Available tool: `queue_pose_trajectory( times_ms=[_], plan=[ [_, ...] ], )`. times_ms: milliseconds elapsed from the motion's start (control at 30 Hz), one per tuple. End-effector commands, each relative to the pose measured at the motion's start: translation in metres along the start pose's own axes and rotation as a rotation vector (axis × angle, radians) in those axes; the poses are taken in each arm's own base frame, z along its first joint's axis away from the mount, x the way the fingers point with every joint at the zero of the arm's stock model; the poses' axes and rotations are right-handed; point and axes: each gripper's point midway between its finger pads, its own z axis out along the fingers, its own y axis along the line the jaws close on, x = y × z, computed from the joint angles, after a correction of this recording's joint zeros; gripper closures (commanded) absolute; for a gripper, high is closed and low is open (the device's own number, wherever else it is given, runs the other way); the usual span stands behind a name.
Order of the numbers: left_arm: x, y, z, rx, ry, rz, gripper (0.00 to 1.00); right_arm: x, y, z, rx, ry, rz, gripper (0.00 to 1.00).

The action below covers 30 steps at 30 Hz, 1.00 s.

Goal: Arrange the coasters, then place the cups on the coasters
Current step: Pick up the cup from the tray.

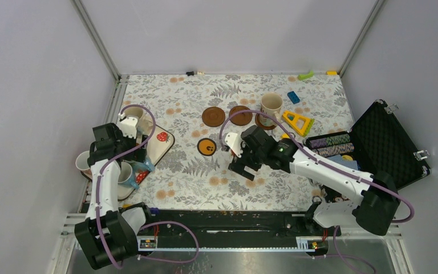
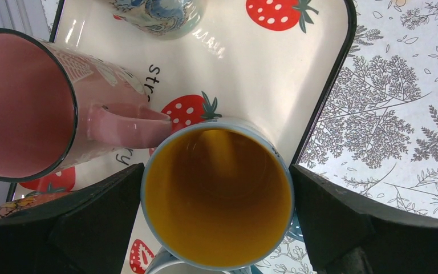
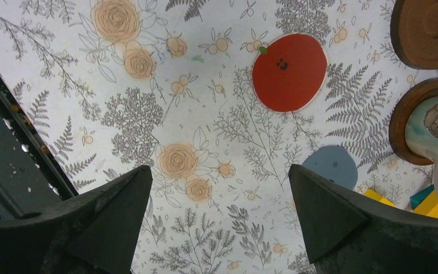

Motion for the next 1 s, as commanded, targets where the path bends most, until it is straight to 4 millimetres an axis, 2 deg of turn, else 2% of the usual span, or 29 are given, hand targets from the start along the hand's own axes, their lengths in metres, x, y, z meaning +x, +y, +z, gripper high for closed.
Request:
queue_pose_trajectory(
  times_ms=[0,133,233,267,300,433,500,633,700,800,967],
  plan=[
    [-0.003,0.000,0.002,0.007,-0.018,0.009,0.01,-0.043,-0.008,0.001,0.009,-0.125,0.059,0.02],
    [-0.008,-0.007,0.000,0.033,-0.042,-0.022,0.01,-0.098,-0.011,0.003,-0.055,-0.222,0.079,0.02],
    [-0.012,-0.012,0.000,0.061,-0.056,-0.046,0.01,-0.154,0.001,0.005,-0.186,-0.302,0.122,0.02],
    [-0.012,-0.014,0.001,0.071,-0.059,-0.055,0.01,-0.170,0.009,0.012,-0.240,-0.306,0.129,0.02],
    [-0.013,-0.016,0.002,0.083,-0.060,-0.062,0.01,-0.195,0.011,0.009,-0.261,-0.346,0.129,0.02],
    [-0.011,-0.017,0.004,0.084,-0.049,-0.089,0.01,-0.248,0.018,0.041,-0.289,-0.373,0.127,0.02],
    [-0.008,-0.016,0.005,0.071,-0.053,-0.098,0.01,-0.265,0.021,0.058,-0.305,-0.361,0.132,0.02],
    [-0.005,-0.017,0.009,0.057,-0.090,-0.117,0.01,-0.285,0.033,0.093,-0.365,-0.324,0.191,0.01],
    [-0.006,-0.012,0.007,0.034,-0.104,-0.124,0.01,-0.294,0.039,0.103,-0.395,-0.325,0.225,0.02],
    [-0.007,-0.003,0.002,0.005,-0.137,-0.144,0.01,-0.302,0.054,0.114,-0.461,-0.332,0.245,0.02],
    [-0.005,-0.001,0.001,0.053,-0.135,-0.202,0.01,-0.303,0.083,0.136,-0.527,-0.310,0.216,0.02]
  ],
)
